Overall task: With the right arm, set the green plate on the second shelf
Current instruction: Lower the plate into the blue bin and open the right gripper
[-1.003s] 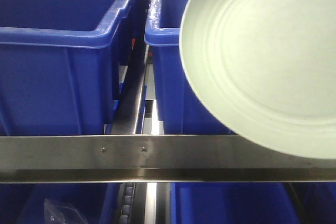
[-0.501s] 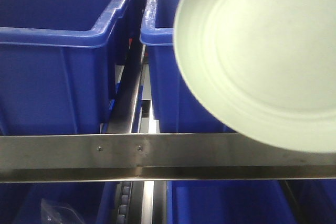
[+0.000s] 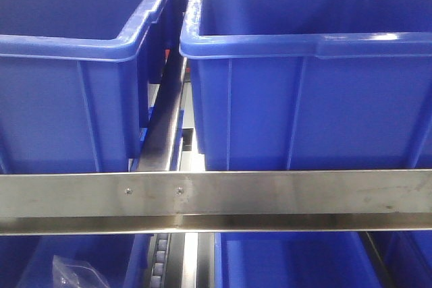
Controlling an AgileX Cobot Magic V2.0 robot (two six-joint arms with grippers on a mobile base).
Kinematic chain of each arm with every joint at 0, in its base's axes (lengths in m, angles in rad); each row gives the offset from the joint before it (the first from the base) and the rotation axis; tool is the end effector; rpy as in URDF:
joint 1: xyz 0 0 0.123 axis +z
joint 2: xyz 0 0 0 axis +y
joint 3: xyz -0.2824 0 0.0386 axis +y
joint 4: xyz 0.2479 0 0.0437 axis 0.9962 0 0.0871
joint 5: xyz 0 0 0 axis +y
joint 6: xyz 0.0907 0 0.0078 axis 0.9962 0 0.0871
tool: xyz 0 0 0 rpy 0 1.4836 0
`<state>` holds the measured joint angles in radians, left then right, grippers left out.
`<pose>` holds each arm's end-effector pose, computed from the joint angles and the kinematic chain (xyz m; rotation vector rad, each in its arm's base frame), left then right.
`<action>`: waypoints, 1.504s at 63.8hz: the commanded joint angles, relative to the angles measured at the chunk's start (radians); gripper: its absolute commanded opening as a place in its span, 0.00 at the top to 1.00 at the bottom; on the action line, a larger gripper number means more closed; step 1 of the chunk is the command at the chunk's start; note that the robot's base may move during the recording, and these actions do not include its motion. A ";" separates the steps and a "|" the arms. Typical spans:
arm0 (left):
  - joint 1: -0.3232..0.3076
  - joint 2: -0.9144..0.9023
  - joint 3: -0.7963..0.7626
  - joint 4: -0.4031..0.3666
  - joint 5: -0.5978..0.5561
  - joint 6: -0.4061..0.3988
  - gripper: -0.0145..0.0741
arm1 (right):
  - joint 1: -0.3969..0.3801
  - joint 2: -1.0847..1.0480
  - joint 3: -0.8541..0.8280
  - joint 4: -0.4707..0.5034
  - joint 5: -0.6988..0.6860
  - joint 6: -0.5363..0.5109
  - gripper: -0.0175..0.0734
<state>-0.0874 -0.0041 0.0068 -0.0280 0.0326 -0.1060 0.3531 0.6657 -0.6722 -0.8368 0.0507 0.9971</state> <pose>0.0562 -0.0050 0.2081 -0.0347 1.5211 -0.1777 0.1327 0.0452 0.3784 -0.1158 1.5188 0.3832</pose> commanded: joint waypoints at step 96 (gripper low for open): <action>-0.004 -0.016 0.041 -0.008 -0.089 -0.003 0.69 | -0.049 0.565 -0.379 -0.115 0.070 0.019 0.76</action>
<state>-0.0874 -0.0041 0.0068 -0.0280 0.0326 -0.1060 0.2851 1.3119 -1.0680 -0.9374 0.1531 1.0120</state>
